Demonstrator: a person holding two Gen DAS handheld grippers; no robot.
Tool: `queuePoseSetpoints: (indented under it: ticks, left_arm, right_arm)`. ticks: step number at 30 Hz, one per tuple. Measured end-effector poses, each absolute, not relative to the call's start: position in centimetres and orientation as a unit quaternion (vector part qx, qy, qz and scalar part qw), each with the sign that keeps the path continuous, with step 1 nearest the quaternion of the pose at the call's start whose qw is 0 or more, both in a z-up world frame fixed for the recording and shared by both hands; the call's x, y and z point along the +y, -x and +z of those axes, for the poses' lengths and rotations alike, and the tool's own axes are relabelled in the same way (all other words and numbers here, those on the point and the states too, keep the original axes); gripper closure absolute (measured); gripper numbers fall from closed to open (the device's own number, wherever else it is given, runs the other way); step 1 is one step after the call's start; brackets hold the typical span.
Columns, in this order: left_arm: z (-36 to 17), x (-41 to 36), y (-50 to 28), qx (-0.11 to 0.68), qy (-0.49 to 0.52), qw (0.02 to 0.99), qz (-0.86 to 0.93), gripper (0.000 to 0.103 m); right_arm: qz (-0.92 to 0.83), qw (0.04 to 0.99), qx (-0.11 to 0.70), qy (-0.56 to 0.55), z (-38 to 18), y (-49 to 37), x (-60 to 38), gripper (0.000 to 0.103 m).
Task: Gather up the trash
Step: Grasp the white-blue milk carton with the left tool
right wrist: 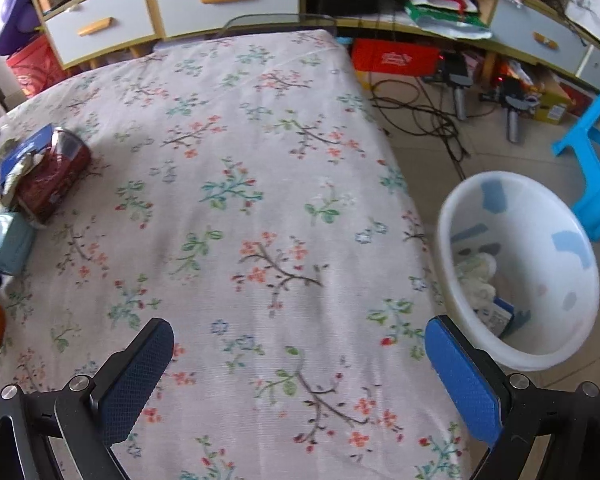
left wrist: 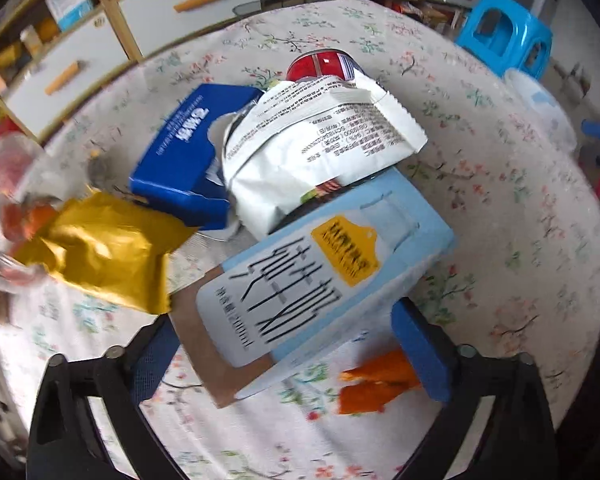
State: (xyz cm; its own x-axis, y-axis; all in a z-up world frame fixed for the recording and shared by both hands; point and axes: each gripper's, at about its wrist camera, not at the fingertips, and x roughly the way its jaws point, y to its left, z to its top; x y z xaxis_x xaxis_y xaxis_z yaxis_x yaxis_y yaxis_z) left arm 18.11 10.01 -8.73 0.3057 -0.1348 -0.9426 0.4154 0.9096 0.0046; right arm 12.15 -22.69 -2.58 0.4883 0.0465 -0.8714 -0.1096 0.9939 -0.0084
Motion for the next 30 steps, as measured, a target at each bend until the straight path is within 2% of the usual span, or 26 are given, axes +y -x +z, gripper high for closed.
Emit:
queuePoseSetpoints:
  ticks: [2,6,8,14,21,30]
  left_arm:
    - [-8.6,10.1,-17.9,0.564,-0.108,0.800,-0.174,0.014]
    - [-8.0,10.3,-17.1,0.558,-0.085,0.805,-0.180,0.037]
    - [-7.8,10.3,-16.4,0.563,-0.069,0.804,-0.178,0.041]
    - [-7.3,10.2,-14.4,0.592,-0.070,0.782,-0.179,0.040]
    - [-6.1,9.3,-13.8,0.565,-0.108,0.801,-0.168,0.035]
    - [-6.4,6.7,-16.1,0.554,-0.126,0.805,-0.171,0.035]
  right_arm:
    - [0.050,0.862,0.504,0.032,-2.6,-12.1,-22.2,0.000]
    - [0.061,0.858,0.509,0.033,-3.0,-12.1,-21.2,0.000]
    - [0.066,0.855,0.513,0.036,-3.3,-12.1,-20.6,0.000]
    - [0.075,0.845,0.528,0.036,-4.3,-12.1,-19.5,0.000]
    - [0.078,0.844,0.529,0.043,-4.5,-12.1,-19.2,0.000]
    - [0.078,0.843,0.531,0.042,-4.4,-11.9,-19.3,0.000]
